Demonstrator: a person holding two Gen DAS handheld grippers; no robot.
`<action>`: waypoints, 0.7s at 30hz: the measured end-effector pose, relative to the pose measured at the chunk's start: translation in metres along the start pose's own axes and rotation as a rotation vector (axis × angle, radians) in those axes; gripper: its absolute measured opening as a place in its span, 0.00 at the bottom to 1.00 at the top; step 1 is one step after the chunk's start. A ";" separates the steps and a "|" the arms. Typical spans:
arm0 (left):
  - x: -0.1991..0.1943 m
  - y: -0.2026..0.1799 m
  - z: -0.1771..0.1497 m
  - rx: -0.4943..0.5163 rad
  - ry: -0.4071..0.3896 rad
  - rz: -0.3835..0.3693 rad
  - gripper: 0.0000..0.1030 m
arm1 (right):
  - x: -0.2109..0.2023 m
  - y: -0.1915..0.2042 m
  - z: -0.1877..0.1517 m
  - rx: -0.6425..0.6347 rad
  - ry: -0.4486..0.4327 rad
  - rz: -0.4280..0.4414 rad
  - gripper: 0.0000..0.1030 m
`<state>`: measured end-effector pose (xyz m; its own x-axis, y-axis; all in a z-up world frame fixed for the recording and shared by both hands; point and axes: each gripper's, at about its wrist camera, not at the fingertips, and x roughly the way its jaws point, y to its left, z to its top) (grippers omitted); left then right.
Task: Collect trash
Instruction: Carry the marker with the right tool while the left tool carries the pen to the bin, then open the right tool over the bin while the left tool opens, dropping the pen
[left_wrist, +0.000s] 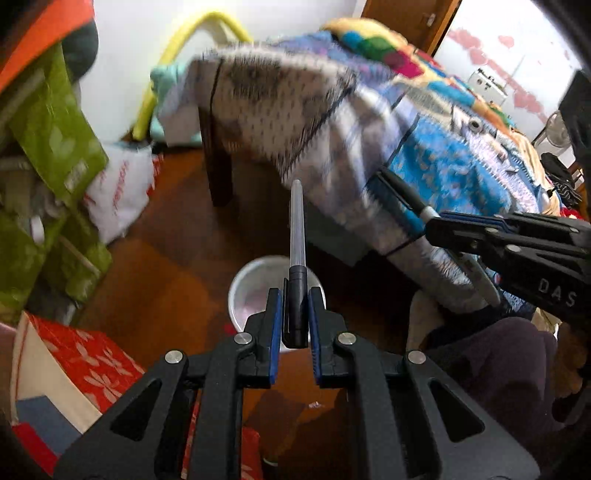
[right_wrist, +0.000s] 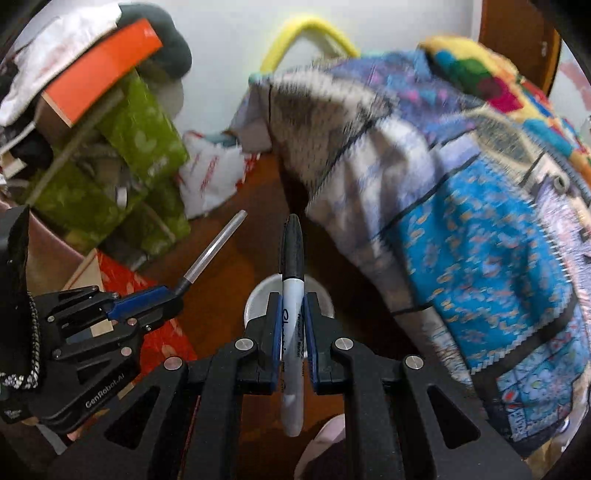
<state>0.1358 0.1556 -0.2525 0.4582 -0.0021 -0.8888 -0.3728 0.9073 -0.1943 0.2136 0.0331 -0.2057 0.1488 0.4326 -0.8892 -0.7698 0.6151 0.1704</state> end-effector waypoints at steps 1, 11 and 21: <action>0.006 0.001 -0.002 -0.006 0.017 0.000 0.12 | 0.010 -0.001 0.001 -0.004 0.029 0.009 0.10; 0.070 0.019 -0.009 -0.082 0.170 0.026 0.12 | 0.091 -0.004 0.011 -0.022 0.206 0.038 0.10; 0.098 0.019 0.005 -0.105 0.214 0.033 0.12 | 0.125 -0.020 0.023 0.091 0.301 0.101 0.33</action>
<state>0.1776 0.1749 -0.3413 0.2673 -0.0720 -0.9609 -0.4722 0.8595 -0.1958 0.2622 0.0904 -0.3107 -0.1257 0.2884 -0.9492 -0.7104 0.6417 0.2891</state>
